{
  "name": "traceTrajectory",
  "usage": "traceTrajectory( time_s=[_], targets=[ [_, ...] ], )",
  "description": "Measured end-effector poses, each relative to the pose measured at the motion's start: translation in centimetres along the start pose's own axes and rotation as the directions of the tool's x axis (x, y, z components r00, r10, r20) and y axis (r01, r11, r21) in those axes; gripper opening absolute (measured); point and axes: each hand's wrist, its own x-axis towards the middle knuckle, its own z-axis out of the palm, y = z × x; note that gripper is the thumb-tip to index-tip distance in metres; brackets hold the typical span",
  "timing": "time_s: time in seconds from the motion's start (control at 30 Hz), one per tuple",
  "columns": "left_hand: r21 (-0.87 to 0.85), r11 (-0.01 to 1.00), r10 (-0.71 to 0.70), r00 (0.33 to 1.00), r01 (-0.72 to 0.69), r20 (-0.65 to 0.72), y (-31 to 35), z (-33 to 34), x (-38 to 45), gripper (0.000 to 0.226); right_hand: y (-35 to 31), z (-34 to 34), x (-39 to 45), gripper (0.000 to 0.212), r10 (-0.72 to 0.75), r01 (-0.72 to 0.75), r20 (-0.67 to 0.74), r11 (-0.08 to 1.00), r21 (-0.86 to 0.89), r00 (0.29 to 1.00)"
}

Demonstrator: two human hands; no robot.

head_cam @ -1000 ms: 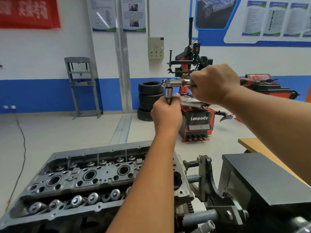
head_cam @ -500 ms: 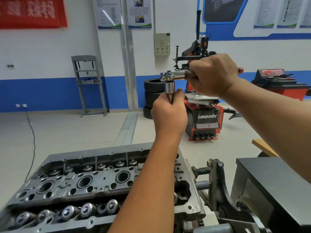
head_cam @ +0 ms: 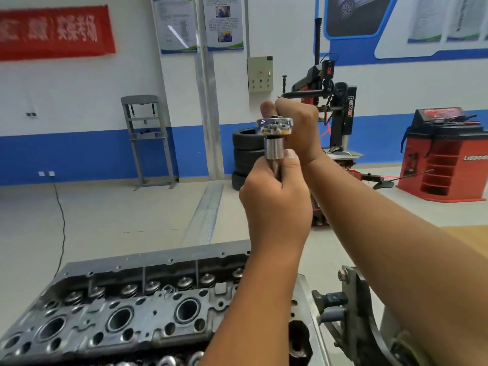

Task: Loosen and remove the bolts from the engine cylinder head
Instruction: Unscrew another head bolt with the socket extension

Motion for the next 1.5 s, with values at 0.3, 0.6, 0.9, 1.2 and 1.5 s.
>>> traceTrajectory(
  time_s=[0.3,0.6,0.9,1.2,1.5],
  targets=[
    [0.035,0.999,-0.041,0.998,0.04,0.041,0.8,0.7,-0.6,0.028,-4.3,-11.3,0.6,0.024,0.333,-0.017,0.371,0.763,-0.646,0.867],
    [-0.024,0.964,-0.261,0.96,0.264,0.1,2.0,0.1,0.2,0.047,-13.2,-15.3,0.5,0.035,0.275,0.246,0.427,0.509,-0.825,0.861],
    [-0.209,0.92,-0.285,0.932,0.331,0.222,2.6,-1.8,-1.1,0.044,-7.2,-10.9,3.6,0.011,0.432,0.088,0.641,0.784,-0.615,0.635],
    [-0.171,0.942,-0.248,0.942,0.289,0.226,2.0,-1.8,-0.9,0.049,-16.2,-15.8,2.9,0.048,0.286,0.304,0.734,0.773,-0.557,0.617],
    [-0.317,0.888,-0.179,0.886,0.333,0.428,1.3,-3.6,-2.4,0.047,-10.2,-16.1,4.0,0.048,0.244,0.16,0.823,0.915,-0.371,0.514]
  ],
)
